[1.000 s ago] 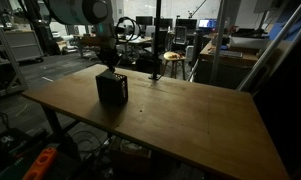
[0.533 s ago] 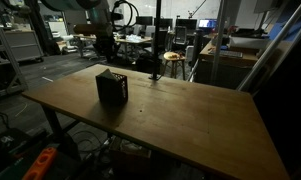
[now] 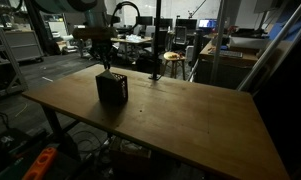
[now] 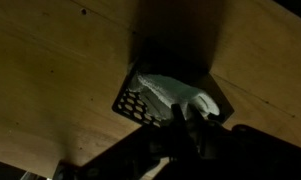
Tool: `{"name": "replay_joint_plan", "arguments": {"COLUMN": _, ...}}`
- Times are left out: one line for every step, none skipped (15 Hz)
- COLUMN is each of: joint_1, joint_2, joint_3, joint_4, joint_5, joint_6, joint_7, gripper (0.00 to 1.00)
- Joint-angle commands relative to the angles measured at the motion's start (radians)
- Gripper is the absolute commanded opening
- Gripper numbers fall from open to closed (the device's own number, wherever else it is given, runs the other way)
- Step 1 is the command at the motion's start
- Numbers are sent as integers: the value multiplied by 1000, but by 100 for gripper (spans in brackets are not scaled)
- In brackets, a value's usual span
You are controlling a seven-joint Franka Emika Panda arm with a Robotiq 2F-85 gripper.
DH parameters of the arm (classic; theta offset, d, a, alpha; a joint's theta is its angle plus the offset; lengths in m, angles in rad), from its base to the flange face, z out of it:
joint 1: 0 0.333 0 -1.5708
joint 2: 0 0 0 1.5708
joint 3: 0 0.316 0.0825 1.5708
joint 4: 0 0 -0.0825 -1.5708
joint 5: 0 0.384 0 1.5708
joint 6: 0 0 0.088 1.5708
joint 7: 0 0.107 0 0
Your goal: Pick up the cloth on the counter and put it in the box
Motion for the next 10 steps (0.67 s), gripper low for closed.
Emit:
{"name": "replay_joint_plan", "arguments": {"joint_1": 25, "joint_2": -98, "joint_3": -32, "joint_4": -71, "joint_5": 31, "joint_6": -10, "joint_7": -179, "gripper": 7}}
{"name": "replay_joint_plan", "arguments": {"joint_1": 29, "joint_2": -110, "joint_3": -39, "joint_4": -82, "joint_5": 31, "joint_6": -13, "joint_7": -218, "gripper": 7}}
{"name": "replay_joint_plan", "arguments": {"joint_1": 37, "joint_2": -124, "joint_3": -48, "joint_4": -93, "joint_5": 39, "joint_6": -16, "joint_7": -259, "gripper": 8}}
{"name": "replay_joint_plan", "arguments": {"joint_1": 41, "joint_2": -136, "joint_3": -54, "joint_4": -102, "joint_5": 45, "joint_6": -20, "joint_7": -291, "gripper": 11}}
{"name": "replay_joint_plan", "arguments": {"joint_1": 48, "joint_2": -148, "joint_3": -62, "joint_4": -112, "joint_5": 55, "joint_6": -23, "joint_7": -330, "gripper": 24}}
{"name": "replay_joint_plan", "arguments": {"joint_1": 54, "joint_2": -157, "joint_3": -69, "joint_4": -120, "joint_5": 64, "joint_6": -27, "joint_7": -364, "gripper": 37}}
{"name": "replay_joint_plan", "arguments": {"joint_1": 60, "joint_2": -170, "joint_3": -75, "joint_4": -128, "joint_5": 74, "joint_6": -31, "joint_7": -396, "gripper": 44}}
{"name": "replay_joint_plan", "arguments": {"joint_1": 66, "joint_2": -177, "joint_3": -79, "joint_4": -135, "joint_5": 81, "joint_6": -33, "joint_7": -421, "gripper": 51}}
{"name": "replay_joint_plan", "arguments": {"joint_1": 73, "joint_2": -185, "joint_3": -84, "joint_4": -141, "joint_5": 89, "joint_6": -37, "joint_7": -448, "gripper": 61}}
{"name": "replay_joint_plan", "arguments": {"joint_1": 81, "joint_2": -191, "joint_3": -87, "joint_4": -146, "joint_5": 99, "joint_6": -38, "joint_7": -470, "gripper": 69}}
